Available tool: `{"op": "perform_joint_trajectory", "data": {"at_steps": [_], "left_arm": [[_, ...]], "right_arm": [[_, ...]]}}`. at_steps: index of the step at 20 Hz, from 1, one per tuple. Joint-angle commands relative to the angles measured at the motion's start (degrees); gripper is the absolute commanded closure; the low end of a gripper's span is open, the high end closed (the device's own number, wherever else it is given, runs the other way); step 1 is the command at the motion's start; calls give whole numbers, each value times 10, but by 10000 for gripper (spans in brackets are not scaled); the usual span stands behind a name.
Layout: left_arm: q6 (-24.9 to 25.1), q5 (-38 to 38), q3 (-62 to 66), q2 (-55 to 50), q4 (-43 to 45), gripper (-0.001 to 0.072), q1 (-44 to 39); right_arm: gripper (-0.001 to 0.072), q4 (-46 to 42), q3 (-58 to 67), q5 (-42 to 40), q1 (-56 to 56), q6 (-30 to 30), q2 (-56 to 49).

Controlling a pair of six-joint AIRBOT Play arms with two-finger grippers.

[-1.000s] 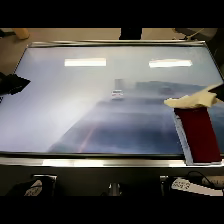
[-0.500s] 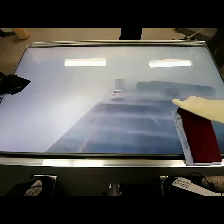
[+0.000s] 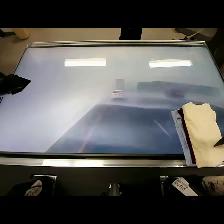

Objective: Fold the shirts.

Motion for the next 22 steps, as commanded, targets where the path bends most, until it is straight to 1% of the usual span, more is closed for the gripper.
{"op": "perform_joint_trajectory", "data": {"at_steps": [1,2,3,4,5,7,8,9,10,11,12,13,14,15,17,19,22], "left_arm": [[-2,28,2,0,-10,679,-14],[-2,37,8,-4,-3,680,-21],[-9,35,26,-15,27,681,-32],[-40,27,54,-34,85,681,-47],[-83,6,93,-63,175,682,-70],[-163,-59,178,-134,364,681,-123],[-192,-90,210,-167,437,679,-150],[-208,-111,231,-196,474,669,-175],[-210,-120,233,-215,466,549,-191],[-227,-147,227,-233,445,229,-207],[-238,-183,216,-247,426,13,-219],[-230,-209,189,-256,415,26,-234],[-224,-204,151,-250,415,36,-247],[-222,-179,108,-233,416,36,-259],[-254,-127,59,-209,416,37,-269],[-261,-119,59,-209,417,36,-265],[-262,-120,59,-209,426,36,-262]], "right_arm": [[1,47,14,-78,0,-43,15],[2,87,69,-104,0,-65,15],[7,124,125,-137,7,-76,15],[18,145,180,-176,26,-84,15],[45,150,230,-210,61,-96,14],[47,130,292,-244,182,-123,14],[47,99,295,-242,257,-123,13],[48,54,295,-218,329,-111,2],[57,-1,292,-170,399,-86,-21],[67,-23,286,-116,449,-73,-51],[59,-13,280,-56,483,-73,-88],[57,8,277,-13,502,-73,-121],[57,30,277,11,513,-72,-151],[57,39,277,14,519,-63,-167],[58,44,277,-23,522,-33,-176],[59,43,277,-45,521,-17,-176],[60,42,277,-37,521,-17,-176]]}}
